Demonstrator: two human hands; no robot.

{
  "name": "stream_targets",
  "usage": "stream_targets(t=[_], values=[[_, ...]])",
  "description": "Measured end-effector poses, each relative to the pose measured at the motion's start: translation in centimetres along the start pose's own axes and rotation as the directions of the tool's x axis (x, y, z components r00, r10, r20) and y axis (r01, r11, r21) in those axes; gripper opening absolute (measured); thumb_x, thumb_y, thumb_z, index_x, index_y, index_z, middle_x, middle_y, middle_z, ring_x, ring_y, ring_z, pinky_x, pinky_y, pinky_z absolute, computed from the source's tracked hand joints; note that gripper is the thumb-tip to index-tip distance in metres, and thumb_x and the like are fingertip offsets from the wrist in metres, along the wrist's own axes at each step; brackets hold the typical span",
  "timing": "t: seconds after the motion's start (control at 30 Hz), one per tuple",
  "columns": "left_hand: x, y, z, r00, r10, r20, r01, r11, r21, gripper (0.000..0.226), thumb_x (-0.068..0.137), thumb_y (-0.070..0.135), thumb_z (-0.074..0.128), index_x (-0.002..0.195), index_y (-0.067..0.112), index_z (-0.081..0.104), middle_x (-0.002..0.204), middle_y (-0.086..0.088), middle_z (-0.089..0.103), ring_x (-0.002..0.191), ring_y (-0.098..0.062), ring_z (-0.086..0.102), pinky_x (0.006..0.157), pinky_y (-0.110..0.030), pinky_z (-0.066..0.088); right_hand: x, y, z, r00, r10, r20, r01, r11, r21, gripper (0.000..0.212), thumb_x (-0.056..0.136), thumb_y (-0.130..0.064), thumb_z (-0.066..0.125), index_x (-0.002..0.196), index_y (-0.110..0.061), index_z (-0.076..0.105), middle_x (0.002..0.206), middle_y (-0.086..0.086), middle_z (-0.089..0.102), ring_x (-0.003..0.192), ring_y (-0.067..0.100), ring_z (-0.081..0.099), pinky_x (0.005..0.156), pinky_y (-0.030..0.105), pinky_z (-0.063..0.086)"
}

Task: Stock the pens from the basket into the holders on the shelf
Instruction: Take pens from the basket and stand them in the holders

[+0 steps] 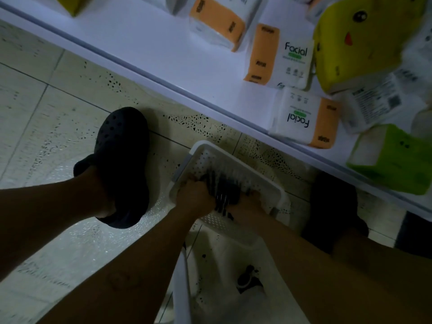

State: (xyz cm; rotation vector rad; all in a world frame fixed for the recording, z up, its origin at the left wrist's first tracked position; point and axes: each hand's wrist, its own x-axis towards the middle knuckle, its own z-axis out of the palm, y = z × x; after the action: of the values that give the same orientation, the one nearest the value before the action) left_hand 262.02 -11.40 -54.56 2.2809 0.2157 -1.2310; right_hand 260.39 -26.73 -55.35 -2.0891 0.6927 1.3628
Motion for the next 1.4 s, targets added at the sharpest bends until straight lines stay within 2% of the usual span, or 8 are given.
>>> stream_targets(t=[0.3, 0.5, 0.6, 0.73, 0.9, 1.13, 1.3, 1.4], values=[[-0.1, 0.6, 0.1, 0.998, 0.014, -0.068, -0.015, 1.0, -0.019, 0.021, 0.092, 0.02, 0.057, 0.097, 0.001, 0.066, 0.098, -0.014, 0.067, 0.096, -0.029, 0.062, 0.082, -0.033, 0.051, -1.9, 0.9, 0.0, 0.935, -0.323, -0.146, 0.308, 0.944, -0.117, 0.04, 0.092, -0.013, 0.058, 0.132, -0.009, 0.053, 0.136, 0.018, 0.036, 0.124, 0.031, 0.04, 0.101, 0.029, 0.038], [-1.4, 0.8, -0.6, 0.995, -0.024, -0.094, -0.004, 0.958, -0.287, 0.017, 0.089, 0.019, 0.067, 0.08, 0.006, 0.072, 0.078, -0.009, 0.07, 0.068, -0.015, 0.064, 0.064, -0.02, 0.051, -2.7, 0.5, -1.1, 0.931, -0.222, -0.288, 0.246, 0.968, 0.049, 0.012, 0.089, -0.014, 0.067, 0.1, -0.011, 0.073, 0.108, 0.007, 0.067, 0.087, 0.018, 0.062, 0.081, 0.023, 0.048], [-2.8, 0.9, -1.3, 0.997, -0.025, -0.067, -0.003, 0.919, -0.395, 0.009, 0.083, 0.012, 0.072, 0.087, 0.015, 0.064, 0.091, -0.009, 0.07, 0.059, -0.008, 0.062, 0.048, -0.009, 0.047, -3.8, 0.5, -2.0, 0.919, -0.208, -0.335, 0.258, 0.96, 0.112, 0.018, 0.084, -0.008, 0.069, 0.08, -0.021, 0.058, 0.079, -0.008, 0.059, 0.081, 0.018, 0.058, 0.073, 0.028, 0.047], [-5.1, 1.2, -2.7, 0.999, 0.027, 0.038, -0.003, 0.854, -0.52, 0.087, 0.077, 0.001, 0.075, 0.146, 0.025, 0.027, 0.125, -0.02, 0.055, 0.088, -0.033, 0.069, 0.073, -0.042, 0.06, -6.1, 0.3, -2.8, 0.918, -0.223, -0.328, 0.29, 0.941, 0.173, 0.029, 0.083, -0.007, 0.07, 0.1, -0.016, 0.049, 0.083, -0.001, 0.056, 0.083, 0.023, 0.059, 0.076, 0.042, 0.055], [-8.2, 2.7, -4.3, 0.957, 0.164, 0.238, -0.004, 0.831, -0.556, 0.121, 0.078, -0.01, 0.069, 0.148, 0.045, -0.013, 0.136, -0.033, 0.043, 0.09, -0.045, 0.067, 0.078, -0.057, 0.056, -9.6, -0.3, -3.3, 0.867, -0.316, -0.385, 0.406, 0.896, 0.178, 0.06, 0.086, -0.003, 0.063, 0.138, -0.025, 0.043, 0.099, -0.006, 0.055, 0.086, 0.014, 0.06, 0.073, 0.031, 0.055], [-12.7, 6.6, -6.5, 0.956, 0.282, -0.083, -0.29, 0.854, -0.432, 0.068, 0.085, 0.002, 0.065, 0.141, 0.022, 0.031, 0.124, -0.016, 0.055, 0.104, -0.032, 0.061, 0.074, -0.046, 0.06, -15.1, -0.5, -5.1, 0.812, -0.404, -0.422, 0.519, 0.83, 0.205, 0.032, 0.094, -0.01, 0.059, 0.118, -0.03, 0.054, 0.102, 0.003, 0.066, 0.072, 0.018, 0.07, 0.061, 0.034, 0.057], [-16.5, 9.5, -8.2, 0.927, 0.329, -0.181, -0.375, 0.772, -0.513, 0.024, 0.096, 0.013, 0.055, 0.12, 0.018, 0.054, 0.1, -0.017, 0.065, 0.071, -0.026, 0.068, 0.06, -0.04, 0.061, -20.0, -0.7, -7.2, 0.751, -0.42, -0.509, 0.604, 0.749, 0.272, 0.031, 0.092, -0.005, 0.061, 0.12, -0.019, 0.053, 0.104, 0.008, 0.063, 0.091, 0.027, 0.066, 0.081, 0.047, 0.056], [-18.6, 10.8, -8.8, 0.865, 0.424, -0.268, -0.502, 0.74, -0.448, 0.026, 0.098, 0.018, 0.054, 0.123, 0.018, 0.056, 0.093, -0.031, 0.064, 0.069, -0.031, 0.062, 0.068, -0.054, 0.057, -22.7, -0.5, -8.3, 0.683, -0.407, -0.607, 0.677, 0.665, 0.316, 0.02, 0.091, 0.001, 0.059, 0.105, -0.014, 0.055, 0.09, 0.011, 0.061, 0.074, 0.022, 0.062, 0.06, 0.03, 0.053]])
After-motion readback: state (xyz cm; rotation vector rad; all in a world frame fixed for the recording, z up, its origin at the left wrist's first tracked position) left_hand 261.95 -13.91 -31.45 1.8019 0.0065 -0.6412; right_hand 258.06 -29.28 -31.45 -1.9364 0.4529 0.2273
